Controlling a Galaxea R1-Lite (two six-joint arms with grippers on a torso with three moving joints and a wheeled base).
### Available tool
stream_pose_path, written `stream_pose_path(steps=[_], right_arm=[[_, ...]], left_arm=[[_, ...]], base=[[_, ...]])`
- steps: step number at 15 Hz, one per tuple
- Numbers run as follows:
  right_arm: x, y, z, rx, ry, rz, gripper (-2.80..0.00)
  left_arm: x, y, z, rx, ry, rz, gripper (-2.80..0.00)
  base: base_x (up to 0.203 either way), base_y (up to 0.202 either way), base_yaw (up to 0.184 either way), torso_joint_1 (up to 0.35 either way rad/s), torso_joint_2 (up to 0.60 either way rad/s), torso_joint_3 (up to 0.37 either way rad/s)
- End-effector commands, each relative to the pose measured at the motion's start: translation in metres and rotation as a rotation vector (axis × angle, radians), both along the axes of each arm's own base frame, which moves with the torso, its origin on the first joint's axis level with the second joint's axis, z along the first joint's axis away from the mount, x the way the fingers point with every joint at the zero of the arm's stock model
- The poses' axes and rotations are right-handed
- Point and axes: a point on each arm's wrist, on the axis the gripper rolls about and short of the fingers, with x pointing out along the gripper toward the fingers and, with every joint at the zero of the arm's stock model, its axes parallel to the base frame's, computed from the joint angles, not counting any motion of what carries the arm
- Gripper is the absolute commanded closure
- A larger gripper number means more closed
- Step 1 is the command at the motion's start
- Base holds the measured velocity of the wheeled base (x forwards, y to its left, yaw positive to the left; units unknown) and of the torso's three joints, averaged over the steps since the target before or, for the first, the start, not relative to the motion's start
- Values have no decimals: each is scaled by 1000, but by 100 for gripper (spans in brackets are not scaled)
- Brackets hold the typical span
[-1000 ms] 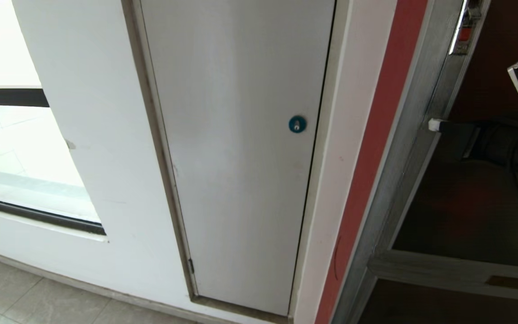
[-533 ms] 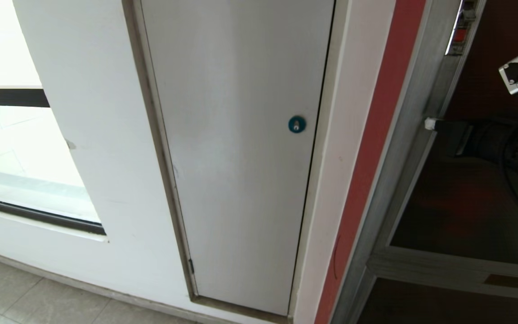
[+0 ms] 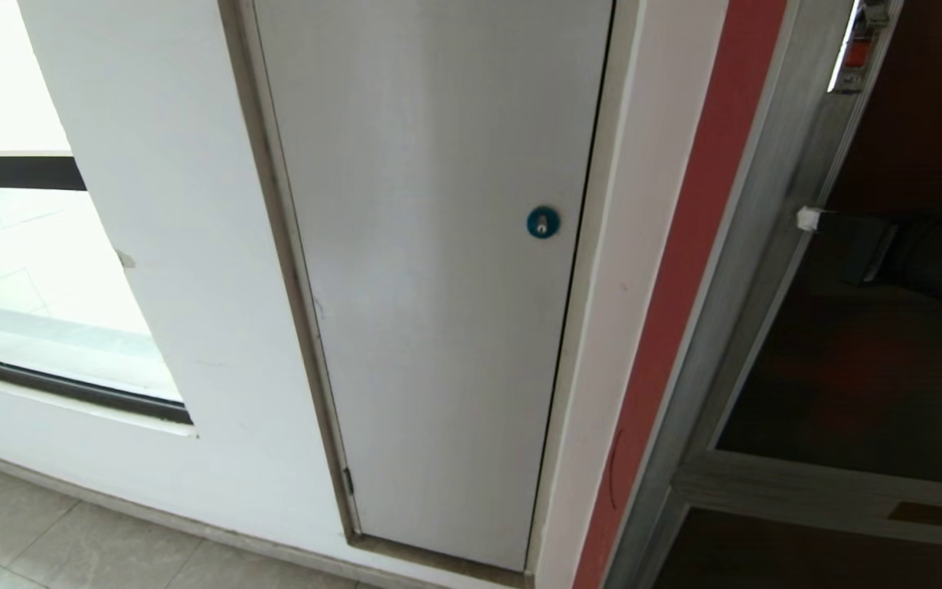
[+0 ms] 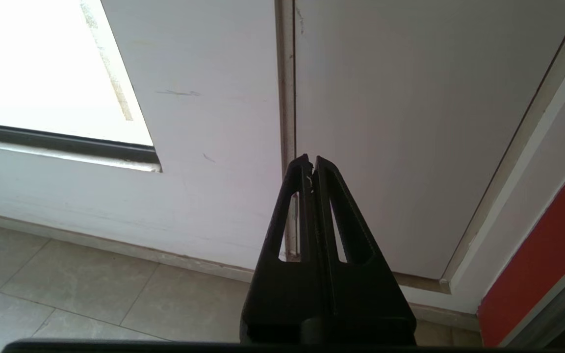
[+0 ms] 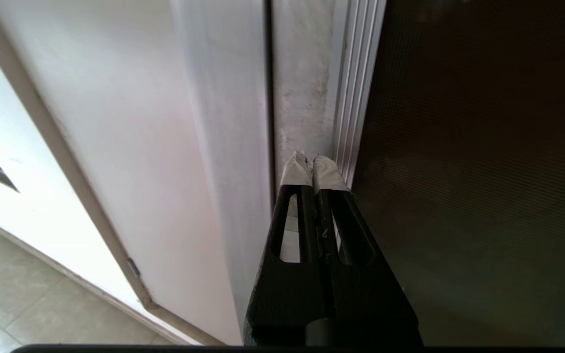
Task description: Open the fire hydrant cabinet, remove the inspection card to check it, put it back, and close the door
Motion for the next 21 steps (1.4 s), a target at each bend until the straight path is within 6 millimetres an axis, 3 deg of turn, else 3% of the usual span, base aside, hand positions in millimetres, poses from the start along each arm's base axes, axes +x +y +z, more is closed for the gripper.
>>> stream_pose_path(steps=[1,5,13,17,21], right_arm=[[-26,2,17,1,-63,20,0],[-47,5,41,24,-112,45,0],[-70,5,129,24,-280,83,0],[-57,6,160,38,-358,108,0],[-32,7,180,45,-399,111,0]], left_arm=[[1,0,-2,0,8,0,0],[1,0,-2,0,8,0,0],[1,0,-2,0,8,0,0],[1,0,-2,0,7,0,0],[1,0,-2,0,8,0,0]], base=[[0,0,0,0,0,0],[0,0,0,0,0,0],[0,0,0,0,0,0],[0,0,0,0,0,0],[0,0,0,0,0,0]])
